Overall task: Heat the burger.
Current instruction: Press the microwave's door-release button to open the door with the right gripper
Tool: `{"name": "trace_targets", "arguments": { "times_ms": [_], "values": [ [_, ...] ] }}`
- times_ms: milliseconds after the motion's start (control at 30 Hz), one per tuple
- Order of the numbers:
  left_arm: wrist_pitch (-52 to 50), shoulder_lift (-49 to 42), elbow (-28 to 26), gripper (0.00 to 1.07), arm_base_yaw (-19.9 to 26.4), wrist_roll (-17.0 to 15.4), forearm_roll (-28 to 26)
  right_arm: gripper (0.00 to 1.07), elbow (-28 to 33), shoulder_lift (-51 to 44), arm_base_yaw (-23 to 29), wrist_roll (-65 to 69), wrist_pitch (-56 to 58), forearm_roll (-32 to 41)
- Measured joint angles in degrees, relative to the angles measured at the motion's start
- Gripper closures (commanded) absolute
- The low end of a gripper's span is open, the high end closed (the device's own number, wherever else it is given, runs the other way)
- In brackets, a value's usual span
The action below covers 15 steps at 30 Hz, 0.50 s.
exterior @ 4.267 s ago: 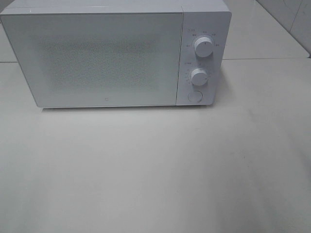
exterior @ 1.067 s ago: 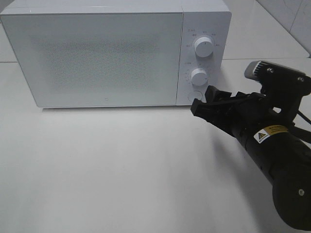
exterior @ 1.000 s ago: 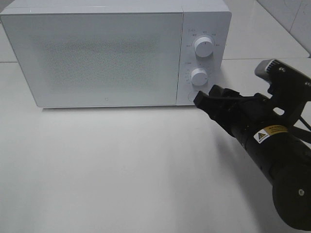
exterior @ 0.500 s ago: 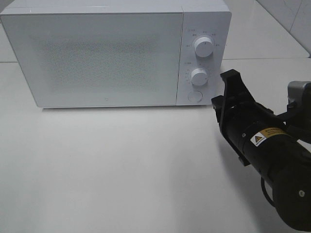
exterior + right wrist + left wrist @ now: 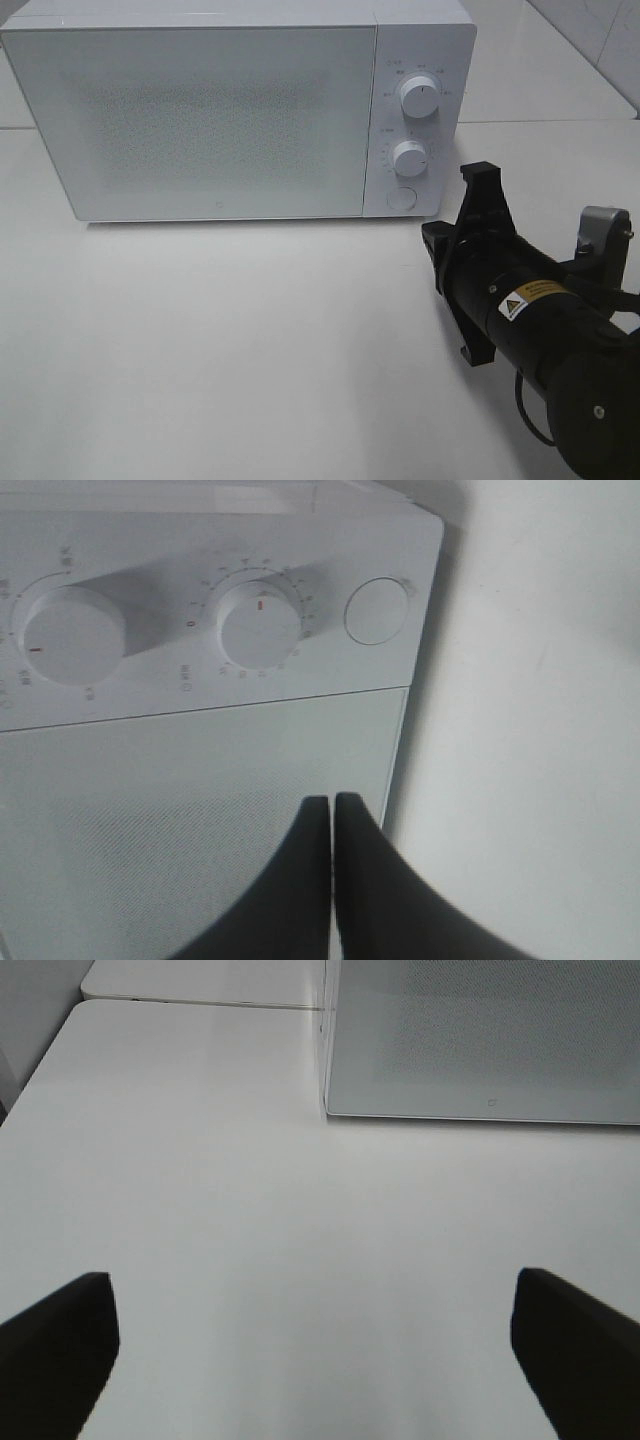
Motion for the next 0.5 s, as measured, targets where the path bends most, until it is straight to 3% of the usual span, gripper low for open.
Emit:
{"name": "trace_targets", "arguments": {
  "times_ms": [200,500],
  "values": [
    [0.00,0.00,0.00,0.06,0.00,0.00,0.00,1.07,-2.23,3.38,0.00,1.89,0.06,-0.69],
    [0.00,0.00,0.00,0.06,0.00,0.00,0.00,1.07,-6.93,7.16,-5.84,2.81,0.29,-5.61]
  ]
}}
